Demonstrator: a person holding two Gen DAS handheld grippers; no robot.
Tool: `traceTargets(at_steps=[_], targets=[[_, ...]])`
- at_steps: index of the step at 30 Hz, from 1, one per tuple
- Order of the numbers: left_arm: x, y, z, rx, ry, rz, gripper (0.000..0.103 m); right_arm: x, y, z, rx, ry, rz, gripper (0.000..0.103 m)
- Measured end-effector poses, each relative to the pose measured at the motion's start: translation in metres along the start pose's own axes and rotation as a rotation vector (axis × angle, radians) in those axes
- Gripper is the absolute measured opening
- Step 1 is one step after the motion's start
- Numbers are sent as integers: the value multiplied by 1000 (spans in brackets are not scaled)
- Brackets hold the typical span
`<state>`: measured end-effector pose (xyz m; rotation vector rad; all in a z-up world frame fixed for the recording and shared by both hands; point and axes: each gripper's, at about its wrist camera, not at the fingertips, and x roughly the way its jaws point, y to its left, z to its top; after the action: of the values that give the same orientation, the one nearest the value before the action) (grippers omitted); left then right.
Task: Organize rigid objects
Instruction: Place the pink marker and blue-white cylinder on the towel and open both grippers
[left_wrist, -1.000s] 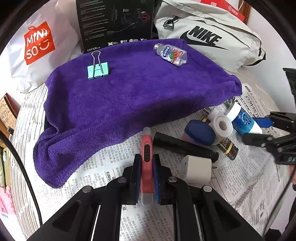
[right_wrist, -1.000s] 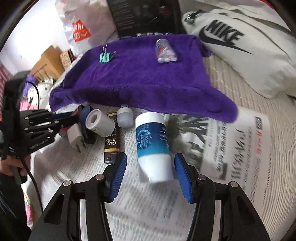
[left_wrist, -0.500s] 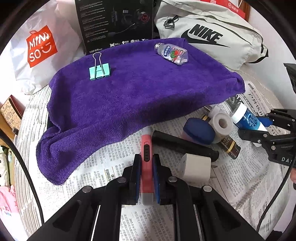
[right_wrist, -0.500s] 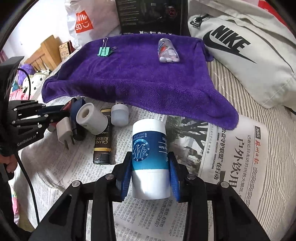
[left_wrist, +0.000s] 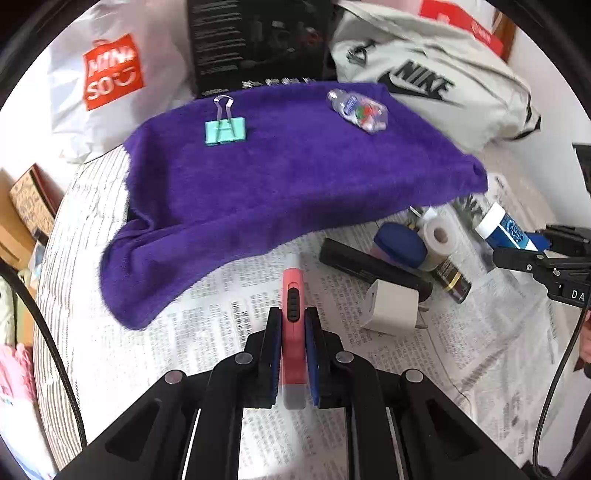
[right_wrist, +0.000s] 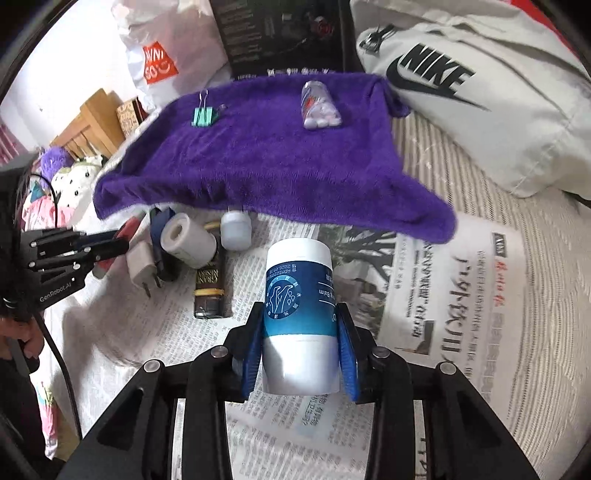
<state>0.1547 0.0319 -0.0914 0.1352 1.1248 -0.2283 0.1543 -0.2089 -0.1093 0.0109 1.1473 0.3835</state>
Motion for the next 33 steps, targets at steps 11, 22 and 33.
traceTargets(at_steps=[11, 22, 33], targets=[[-37, 28, 15, -48, -56, -9, 12, -31, 4, 21, -7, -63, 29, 37], [-45, 47, 43, -82, -96, 1, 12, -40, 1, 56, -9, -87, 26, 37], [-33, 58, 76, -77, -99, 16, 12, -35, -6, 87, 6, -89, 2, 37]])
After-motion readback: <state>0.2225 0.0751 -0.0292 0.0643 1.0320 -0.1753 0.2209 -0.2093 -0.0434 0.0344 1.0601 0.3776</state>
